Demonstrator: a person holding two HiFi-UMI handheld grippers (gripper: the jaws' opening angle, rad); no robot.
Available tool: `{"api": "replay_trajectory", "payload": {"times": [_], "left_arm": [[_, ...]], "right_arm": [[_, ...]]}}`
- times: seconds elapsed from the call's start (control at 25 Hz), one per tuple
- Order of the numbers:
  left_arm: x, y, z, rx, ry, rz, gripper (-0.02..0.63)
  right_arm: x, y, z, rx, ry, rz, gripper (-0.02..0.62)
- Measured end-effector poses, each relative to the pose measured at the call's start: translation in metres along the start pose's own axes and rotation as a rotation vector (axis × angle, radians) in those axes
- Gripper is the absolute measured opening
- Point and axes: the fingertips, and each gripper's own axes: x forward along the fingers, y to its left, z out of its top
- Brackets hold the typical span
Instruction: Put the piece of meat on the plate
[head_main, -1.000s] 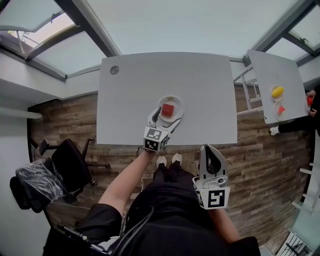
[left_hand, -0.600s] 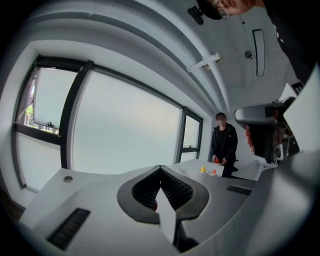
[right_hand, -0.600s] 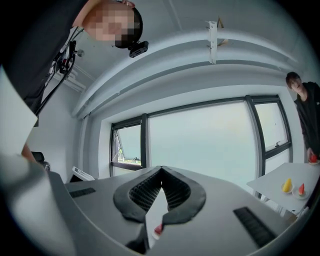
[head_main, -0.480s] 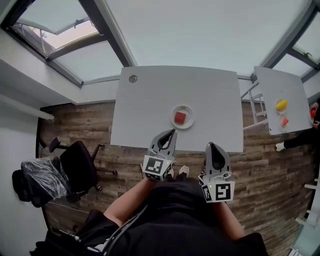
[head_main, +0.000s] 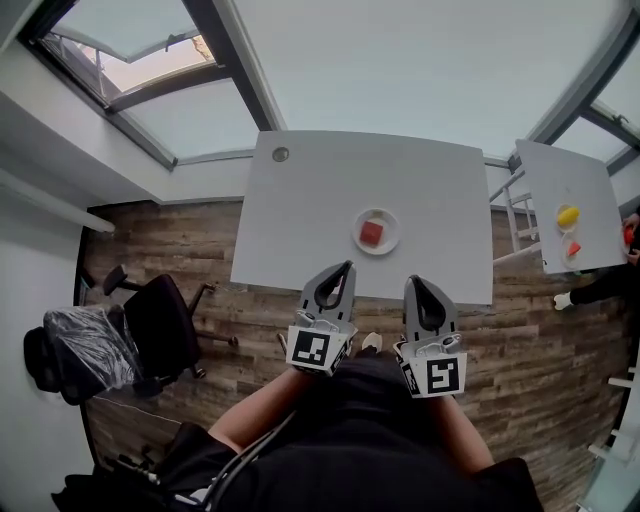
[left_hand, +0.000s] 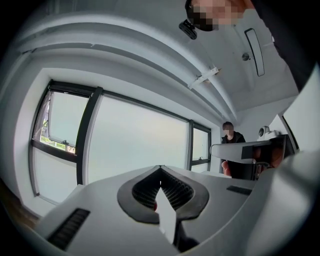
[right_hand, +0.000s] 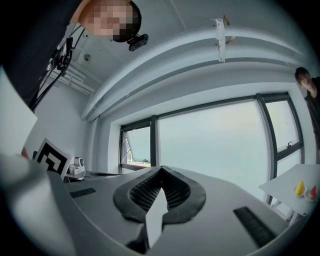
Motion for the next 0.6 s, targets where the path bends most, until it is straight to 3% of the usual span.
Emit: {"api": "replay_trajectory", "payload": {"times": [0.6], "left_arm": [[-0.023,0.017,0.016,0.012,-0.054,0.073,0.003]], "right_arm": [[0.010,0.030,0.008,-0.020,-0.008,0.070,0.003]]}}
